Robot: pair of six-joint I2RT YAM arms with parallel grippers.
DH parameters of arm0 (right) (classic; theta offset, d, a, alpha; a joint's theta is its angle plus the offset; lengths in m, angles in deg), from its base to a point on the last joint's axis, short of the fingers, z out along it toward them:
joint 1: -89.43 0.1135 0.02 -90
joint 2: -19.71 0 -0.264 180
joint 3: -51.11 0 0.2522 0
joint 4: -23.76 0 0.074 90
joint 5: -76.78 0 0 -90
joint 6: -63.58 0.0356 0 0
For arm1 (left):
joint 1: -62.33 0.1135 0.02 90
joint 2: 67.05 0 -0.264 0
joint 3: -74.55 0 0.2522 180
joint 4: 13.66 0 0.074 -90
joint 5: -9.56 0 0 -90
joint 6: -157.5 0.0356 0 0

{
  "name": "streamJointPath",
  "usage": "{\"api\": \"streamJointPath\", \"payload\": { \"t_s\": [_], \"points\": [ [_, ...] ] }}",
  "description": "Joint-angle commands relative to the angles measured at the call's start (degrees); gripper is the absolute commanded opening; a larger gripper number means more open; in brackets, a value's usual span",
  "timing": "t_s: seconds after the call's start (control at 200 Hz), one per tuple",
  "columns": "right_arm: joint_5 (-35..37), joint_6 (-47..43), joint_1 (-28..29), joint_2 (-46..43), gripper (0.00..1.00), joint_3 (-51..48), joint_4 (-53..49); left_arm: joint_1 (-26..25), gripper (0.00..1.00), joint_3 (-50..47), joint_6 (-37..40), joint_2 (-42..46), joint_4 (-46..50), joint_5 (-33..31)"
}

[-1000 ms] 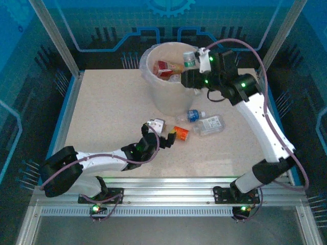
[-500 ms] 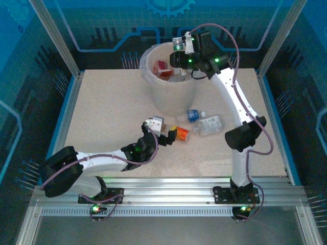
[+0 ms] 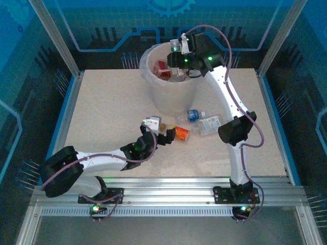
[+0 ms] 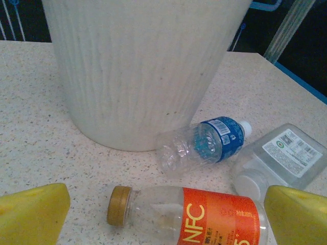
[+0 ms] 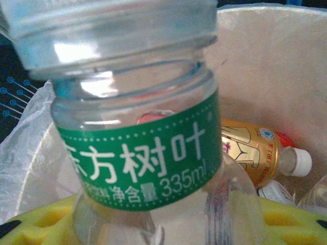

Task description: Put the plastic bottles in the bin

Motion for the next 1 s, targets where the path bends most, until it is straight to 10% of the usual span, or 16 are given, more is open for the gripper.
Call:
{"api": "streamJointPath", "payload": {
  "t_s": [0.0,0.5,0.991],
  "points": [
    [2.04,-2.33,-0.37,2.48,0.63,0.72,-4.92,0.93,0.99,-1.38,-4.13,1.33,0.73,0.66],
    [2.46,-5.74,-0.41,1.6,0.93,7.1,-5.69,1.79,0.99,-1.17,-8.24,1.51,3.62,-0.03],
    [-0.18,-4.4,-0.37,-7.71,0.98,1.69,-3.4,1.95,0.99,0.82,-11.23,-1.45,4.14,0.24]
  ]
}}
